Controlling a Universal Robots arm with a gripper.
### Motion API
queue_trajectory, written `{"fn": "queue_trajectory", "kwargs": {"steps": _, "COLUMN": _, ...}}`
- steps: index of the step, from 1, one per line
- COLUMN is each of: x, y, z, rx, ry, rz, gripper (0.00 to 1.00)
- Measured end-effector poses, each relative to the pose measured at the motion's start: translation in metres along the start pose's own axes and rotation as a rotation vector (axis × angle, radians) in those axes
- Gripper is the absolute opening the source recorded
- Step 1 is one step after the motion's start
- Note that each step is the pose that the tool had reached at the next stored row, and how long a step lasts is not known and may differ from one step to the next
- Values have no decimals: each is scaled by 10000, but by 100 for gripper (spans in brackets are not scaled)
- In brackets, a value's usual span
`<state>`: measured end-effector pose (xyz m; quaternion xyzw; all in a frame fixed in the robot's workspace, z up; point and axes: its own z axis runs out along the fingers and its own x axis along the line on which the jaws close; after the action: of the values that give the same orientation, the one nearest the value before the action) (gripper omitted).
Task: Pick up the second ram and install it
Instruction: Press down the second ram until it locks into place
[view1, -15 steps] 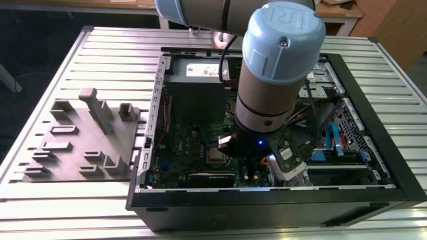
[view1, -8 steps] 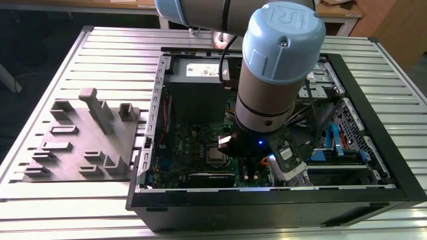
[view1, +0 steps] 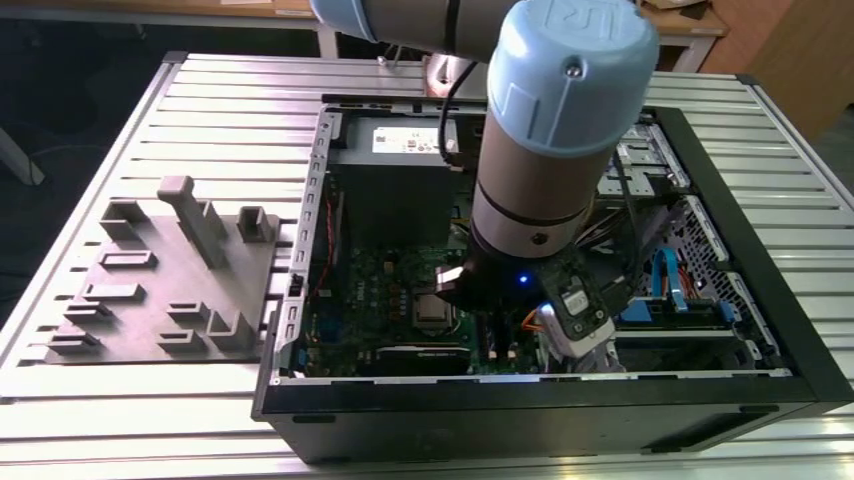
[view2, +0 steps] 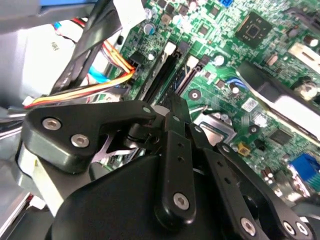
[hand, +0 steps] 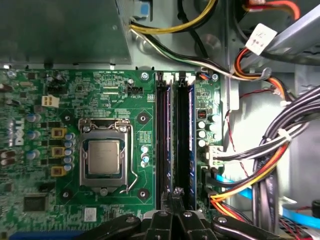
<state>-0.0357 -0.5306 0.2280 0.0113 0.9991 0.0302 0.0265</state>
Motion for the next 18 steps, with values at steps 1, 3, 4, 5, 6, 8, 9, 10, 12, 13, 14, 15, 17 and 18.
{"fn": "queue_trajectory", "kwargs": {"steps": 1, "x": -1, "y": 2, "z": -29, "rx": 1, "ry": 0, "rz": 0, "gripper": 7}}
{"fn": "queue_trajectory", "kwargs": {"steps": 3, "x": -5, "y": 5, "z": -94, "rx": 2, "ry": 1, "rz": 0, "gripper": 7}}
{"fn": "queue_trajectory", "kwargs": {"steps": 4, "x": -6, "y": 7, "z": -123, "rx": 1, "ry": 1, "rz": 0, "gripper": 7}}
{"fn": "queue_trajectory", "kwargs": {"steps": 5, "x": -7, "y": 8, "z": -143, "rx": 2, "ry": 0, "rz": -1, "gripper": 7}}
{"fn": "queue_trajectory", "kwargs": {"steps": 6, "x": -7, "y": 9, "z": -145, "rx": 3, "ry": -1, "rz": -1, "gripper": 7}}
{"fn": "queue_trajectory", "kwargs": {"steps": 8, "x": -8, "y": 9, "z": -145, "rx": 4, "ry": -2, "rz": -1, "gripper": 7}}
{"fn": "queue_trajectory", "kwargs": {"steps": 9, "x": -8, "y": 9, "z": -145, "rx": 6, "ry": -2, "rz": -1, "gripper": 7}}
{"fn": "queue_trajectory", "kwargs": {"steps": 10, "x": -7, "y": 13, "z": -144, "rx": 6, "ry": -2, "rz": -2, "gripper": 7}}
{"fn": "queue_trajectory", "kwargs": {"steps": 12, "x": -5, "y": 53, "z": -141, "rx": 7, "ry": -1, "rz": 1, "gripper": 7}}
{"fn": "queue_trajectory", "kwargs": {"steps": 13, "x": -5, "y": 73, "z": -139, "rx": 7, "ry": -1, "rz": 1, "gripper": 7}}
{"fn": "queue_trajectory", "kwargs": {"steps": 14, "x": -4, "y": 95, "z": -136, "rx": 6, "ry": -2, "rz": 1, "gripper": 7}}
{"fn": "queue_trajectory", "kwargs": {"steps": 15, "x": -4, "y": 116, "z": -133, "rx": 6, "ry": -2, "rz": 1, "gripper": 7}}
{"fn": "queue_trajectory", "kwargs": {"steps": 17, "x": -2, "y": 167, "z": -128, "rx": 6, "ry": -1, "rz": 2, "gripper": 7}}
{"fn": "queue_trajectory", "kwargs": {"steps": 18, "x": -2, "y": 197, "z": -125, "rx": 6, "ry": -2, "rz": 1, "gripper": 7}}
